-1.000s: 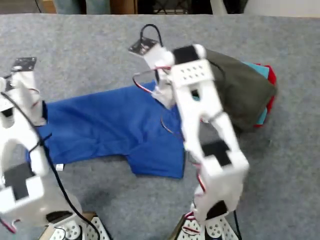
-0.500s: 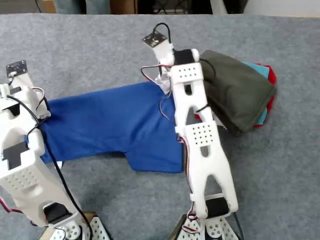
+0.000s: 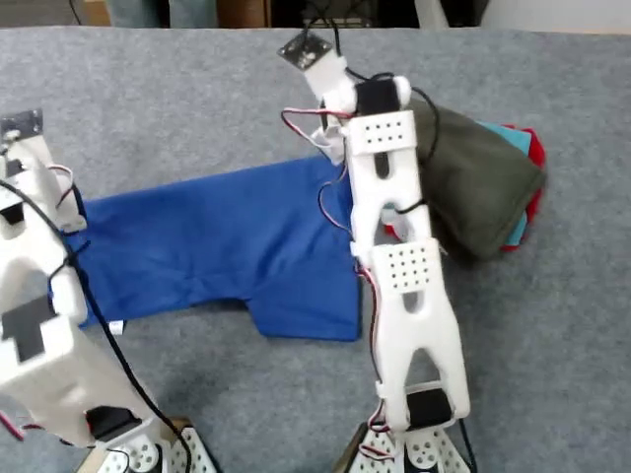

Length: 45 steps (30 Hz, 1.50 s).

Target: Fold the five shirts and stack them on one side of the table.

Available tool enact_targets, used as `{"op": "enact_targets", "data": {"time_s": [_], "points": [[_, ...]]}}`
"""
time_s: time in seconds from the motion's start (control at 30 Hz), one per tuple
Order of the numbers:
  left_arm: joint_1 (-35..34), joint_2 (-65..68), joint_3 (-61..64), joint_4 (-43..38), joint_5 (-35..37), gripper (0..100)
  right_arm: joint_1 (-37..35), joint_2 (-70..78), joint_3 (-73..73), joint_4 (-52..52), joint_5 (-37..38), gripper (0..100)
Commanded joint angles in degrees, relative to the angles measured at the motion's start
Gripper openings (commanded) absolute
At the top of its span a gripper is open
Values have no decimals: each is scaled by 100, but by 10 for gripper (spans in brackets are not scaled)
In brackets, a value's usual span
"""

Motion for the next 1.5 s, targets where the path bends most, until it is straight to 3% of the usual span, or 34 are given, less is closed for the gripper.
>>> {"op": "enact_targets", "data": {"time_s": [0.0,0.1,0.27,0.37,0.57,0.8,0.97,1.3,1.47], "points": [[-48,-1108,400,53,-53,29,-105,-1349,1086,70,53,19],[-13,-1785,1191,-255,-18,29,-404,-2633,2818,62,396,46],[-40,-2180,2914,-2136,-9,30,-1002,-4743,5912,35,1705,105],[-48,-2171,3248,-2637,0,30,-1213,-5780,7336,-132,2040,172],[-31,-1916,3433,-2822,589,31,-1741,-7143,9657,-422,2646,296],[-40,-1389,3011,-2804,633,30,-2585,-7415,11881,-1846,2655,308],[-48,-1125,2809,-2778,642,30,-2673,-7398,12901,-3174,2637,307],[-48,-1090,2791,-2778,642,30,-2629,-5851,13112,-4360,2629,306],[-57,-1090,2791,-2778,642,30,-2268,-5807,12910,-4510,2629,145]]}}
